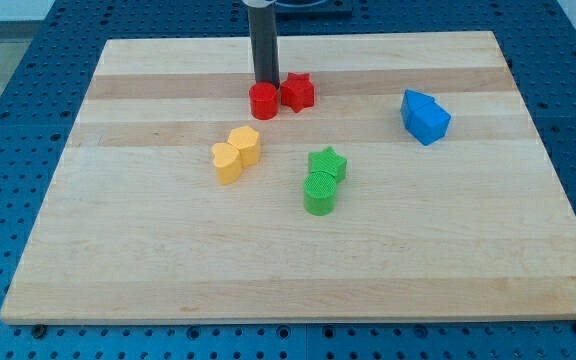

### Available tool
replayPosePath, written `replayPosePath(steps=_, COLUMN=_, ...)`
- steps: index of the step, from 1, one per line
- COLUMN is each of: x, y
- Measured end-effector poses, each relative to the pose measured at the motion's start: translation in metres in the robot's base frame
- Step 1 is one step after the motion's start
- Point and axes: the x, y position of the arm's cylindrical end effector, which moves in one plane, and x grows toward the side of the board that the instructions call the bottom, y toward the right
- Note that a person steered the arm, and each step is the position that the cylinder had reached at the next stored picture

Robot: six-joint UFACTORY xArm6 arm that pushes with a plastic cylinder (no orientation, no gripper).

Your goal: Keep blue blocks vertically above green star

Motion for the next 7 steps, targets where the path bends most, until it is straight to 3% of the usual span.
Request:
replayPosePath(steps=2, x=-0.046, y=0.024)
replayPosePath(steps=3, x=-0.059, y=0.081)
replayPosePath(steps=5, x=-0.029, y=0.217)
replayPosePath(steps=6, x=0.039, y=0.257)
replayPosePath(steps=7, x=0.052, y=0.264)
